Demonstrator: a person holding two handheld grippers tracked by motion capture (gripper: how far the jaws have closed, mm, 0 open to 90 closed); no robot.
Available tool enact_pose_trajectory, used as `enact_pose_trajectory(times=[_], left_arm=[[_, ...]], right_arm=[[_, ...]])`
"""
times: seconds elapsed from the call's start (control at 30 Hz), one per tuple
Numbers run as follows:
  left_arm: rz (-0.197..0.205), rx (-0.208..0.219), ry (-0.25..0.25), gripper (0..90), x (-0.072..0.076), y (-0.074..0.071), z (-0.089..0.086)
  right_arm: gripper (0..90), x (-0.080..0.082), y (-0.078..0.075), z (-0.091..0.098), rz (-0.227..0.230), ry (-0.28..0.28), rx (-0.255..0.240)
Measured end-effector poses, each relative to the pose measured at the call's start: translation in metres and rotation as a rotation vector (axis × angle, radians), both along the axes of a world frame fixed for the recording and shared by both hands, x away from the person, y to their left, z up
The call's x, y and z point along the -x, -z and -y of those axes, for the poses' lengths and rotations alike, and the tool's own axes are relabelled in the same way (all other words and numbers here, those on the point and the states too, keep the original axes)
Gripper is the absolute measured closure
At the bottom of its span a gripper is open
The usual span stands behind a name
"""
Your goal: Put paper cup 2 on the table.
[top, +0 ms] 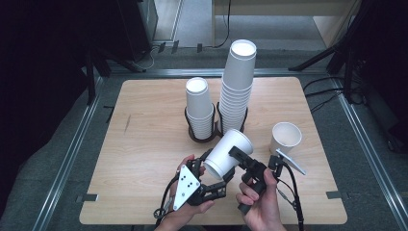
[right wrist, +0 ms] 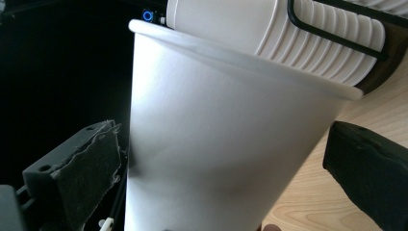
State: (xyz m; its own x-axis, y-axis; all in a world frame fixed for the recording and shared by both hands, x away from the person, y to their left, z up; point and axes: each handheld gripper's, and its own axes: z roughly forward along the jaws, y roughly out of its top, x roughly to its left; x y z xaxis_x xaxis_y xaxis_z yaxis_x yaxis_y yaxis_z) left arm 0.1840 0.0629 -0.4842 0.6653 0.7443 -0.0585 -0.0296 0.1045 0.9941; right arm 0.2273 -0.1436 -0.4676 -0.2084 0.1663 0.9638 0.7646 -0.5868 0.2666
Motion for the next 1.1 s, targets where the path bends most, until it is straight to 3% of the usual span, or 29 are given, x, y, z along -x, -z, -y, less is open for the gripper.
enact_pose_trajectory(times=[0.5,0.8,1.1], left_arm=[[-0.001,-0.017,0.022,22.7,0.003,0.0041,0.0074],[0.006,-0.015,0.028,22.6,0.003,0.0043,0.0069],[-0.051,-0.004,0.054,20.9,-0.0005,0.0054,0.003]], right_arm=[[0.0,-0.0045,0.0034,0.003,-0.023,-0.004,-0.032],[8.4,-0.0048,0.0052,0.0023,-0.021,-0.009,-0.043],[12.5,-0.0045,0.0068,0.0002,0.0,0.003,-0.008]])
